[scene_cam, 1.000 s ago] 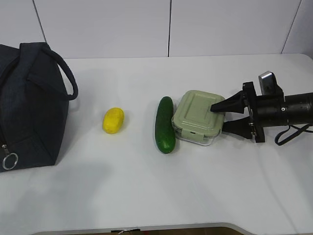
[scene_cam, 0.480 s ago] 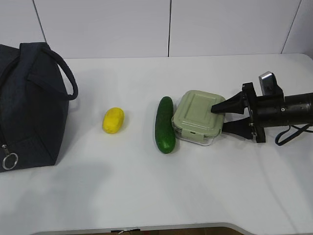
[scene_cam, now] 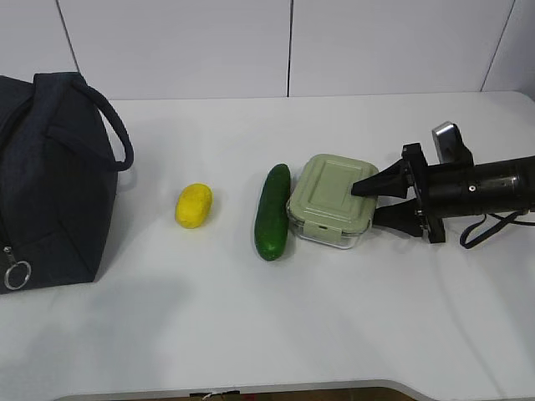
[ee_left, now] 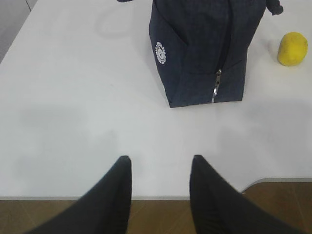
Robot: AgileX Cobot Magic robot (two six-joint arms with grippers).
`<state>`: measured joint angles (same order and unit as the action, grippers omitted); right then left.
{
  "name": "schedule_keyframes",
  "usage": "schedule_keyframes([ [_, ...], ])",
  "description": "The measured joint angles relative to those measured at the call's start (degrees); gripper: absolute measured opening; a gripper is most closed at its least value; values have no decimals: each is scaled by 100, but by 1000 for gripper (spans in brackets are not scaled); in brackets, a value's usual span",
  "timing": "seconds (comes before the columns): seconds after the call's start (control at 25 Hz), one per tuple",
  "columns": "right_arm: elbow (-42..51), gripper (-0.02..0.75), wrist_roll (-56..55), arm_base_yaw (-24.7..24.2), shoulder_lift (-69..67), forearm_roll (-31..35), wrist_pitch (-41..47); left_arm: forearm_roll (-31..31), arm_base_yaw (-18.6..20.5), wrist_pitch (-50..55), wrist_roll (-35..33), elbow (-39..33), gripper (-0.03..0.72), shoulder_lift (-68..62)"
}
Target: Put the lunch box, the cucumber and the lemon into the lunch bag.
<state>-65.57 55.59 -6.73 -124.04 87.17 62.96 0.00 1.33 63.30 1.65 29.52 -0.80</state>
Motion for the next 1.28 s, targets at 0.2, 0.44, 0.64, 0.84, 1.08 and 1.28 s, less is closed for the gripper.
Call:
schedule_keyframes([
  [0.2, 0, 429, 1, 0, 0, 73, -43, 0, 0, 0, 0, 0, 265, 0],
  [0.44, 0, 407, 32, 0, 0, 120, -53, 0, 0, 0, 0, 0, 265, 0],
  [0.64, 0, 406, 67, 0, 0, 122, -53, 0, 0, 0, 0, 0, 265, 0],
  [0.84, 0, 405, 78, 0, 0, 122, -53, 0, 0, 0, 0, 0, 265, 0],
  [1.08, 0, 394, 78, 0, 0, 122, -43, 0, 0, 0, 0, 0, 265, 0],
  [1.28, 0, 384, 78, 0, 0, 112, -20, 0, 0, 0, 0, 0, 265, 0],
])
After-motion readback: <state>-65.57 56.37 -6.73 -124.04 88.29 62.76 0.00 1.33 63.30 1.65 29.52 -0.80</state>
